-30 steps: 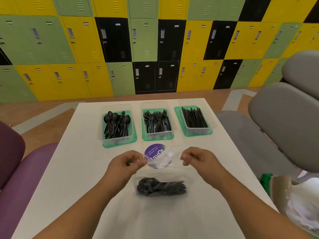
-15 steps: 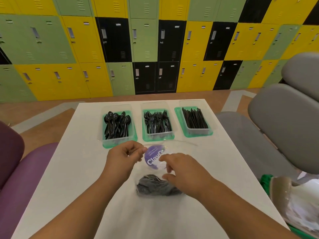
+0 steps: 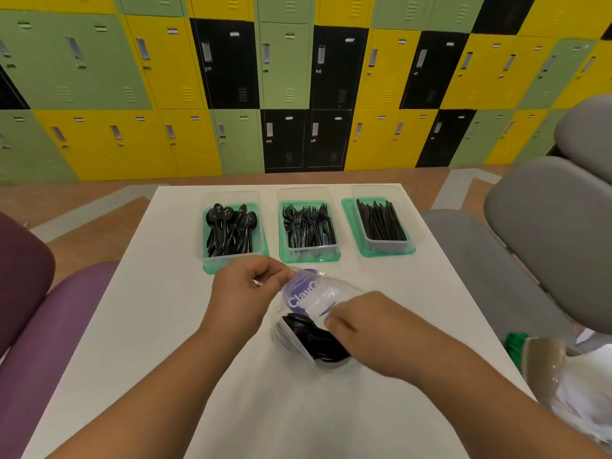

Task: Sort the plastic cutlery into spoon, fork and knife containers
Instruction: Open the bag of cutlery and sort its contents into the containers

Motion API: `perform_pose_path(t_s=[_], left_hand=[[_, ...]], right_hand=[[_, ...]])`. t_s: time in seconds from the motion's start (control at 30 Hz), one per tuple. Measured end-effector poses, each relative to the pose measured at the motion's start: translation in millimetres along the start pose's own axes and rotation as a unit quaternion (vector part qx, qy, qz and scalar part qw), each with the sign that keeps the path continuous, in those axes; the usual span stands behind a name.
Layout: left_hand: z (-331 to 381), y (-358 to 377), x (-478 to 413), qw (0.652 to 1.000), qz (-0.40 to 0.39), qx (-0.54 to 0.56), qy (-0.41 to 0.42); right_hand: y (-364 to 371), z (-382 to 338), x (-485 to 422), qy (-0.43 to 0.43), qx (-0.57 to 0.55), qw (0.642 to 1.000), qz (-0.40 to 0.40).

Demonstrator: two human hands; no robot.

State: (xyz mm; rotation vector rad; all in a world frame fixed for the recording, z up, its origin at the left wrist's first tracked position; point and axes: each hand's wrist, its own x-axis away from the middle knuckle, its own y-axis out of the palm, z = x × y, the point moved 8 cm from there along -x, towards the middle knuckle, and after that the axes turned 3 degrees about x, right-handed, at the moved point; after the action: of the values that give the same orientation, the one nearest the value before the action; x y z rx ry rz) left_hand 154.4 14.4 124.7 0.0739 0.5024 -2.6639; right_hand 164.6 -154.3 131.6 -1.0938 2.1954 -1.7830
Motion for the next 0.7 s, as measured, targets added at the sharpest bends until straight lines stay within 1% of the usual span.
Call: perform_pose_path(t_s=[0.03,0.1,0.17,0.2,0.23,0.27,0.33,0.37,0.43,0.47,0.5,0.57,0.63,0.67,0.7], left_hand=[[3.5,1.6,1.9,1.000,-0.009,-0.015,0.011],[8.2,6.2,4.9,0.999,-0.025,-0.032,0.028],[11.9,11.8,7.0,0.998,-0.041,-0.037,0.039],[14.3,14.5,8.0,0.997,-0.048,-0.037,0.042],[16.4,16.6,9.0,0.997,-0.052,-0.036,0.044],[18.9,19.2,10.2,0.996,-0.058,-0.040,0.048],[24.9,26.6,13.4,0.992,-0.087,-0.072,0.065],[25.3,29.9,15.4,0.988,-0.110,-0.088,0.066],[22.1,30.9,17.5,0.985,-0.145,-0.076,0.047],[18.6,26.8,17.0,0.988,-0.143,-0.049,0.028],[13.3,20.0,15.5,0.992,-0.124,-0.016,0.002],[-8.5,5.4,14.2,0.995,-0.058,0.044,-0.066],[-47.2,-0.2,19.5,0.985,-0.006,0.073,-0.158],[-70.4,3.0,26.6,0.975,-0.008,0.069,-0.211],[-93.5,11.4,37.0,0.961,-0.034,0.062,-0.267]], right_hand=[[1.3,1.1,-9.7,0.007,0.021,1.000,-0.010],[26.4,4.8,-35.2,0.048,0.071,0.992,-0.098],[63.2,4.4,-56.5,0.060,0.157,0.965,-0.201],[78.3,8.3,-64.0,0.067,0.199,0.950,-0.230],[90.0,16.3,-69.6,0.081,0.222,0.941,-0.242],[100.1,26.7,-75.8,0.089,0.208,0.947,-0.228],[104.1,40.7,-84.6,0.086,0.155,0.973,-0.150],[104.2,43.4,-85.9,0.079,0.144,0.978,-0.128],[108.5,50.8,-87.9,0.067,0.147,0.980,-0.118],[112.2,53.5,-88.8,0.066,0.167,0.975,-0.130],[115.5,58.0,-88.9,0.065,0.174,0.974,-0.130],[121.3,68.4,-90.1,0.081,0.129,0.981,-0.116],[122.6,73.8,-89.1,0.089,0.120,0.982,-0.115],[125.4,76.8,-88.6,0.091,0.105,0.984,-0.114],[127.5,78.3,-90.1,0.087,0.087,0.986,-0.108]])
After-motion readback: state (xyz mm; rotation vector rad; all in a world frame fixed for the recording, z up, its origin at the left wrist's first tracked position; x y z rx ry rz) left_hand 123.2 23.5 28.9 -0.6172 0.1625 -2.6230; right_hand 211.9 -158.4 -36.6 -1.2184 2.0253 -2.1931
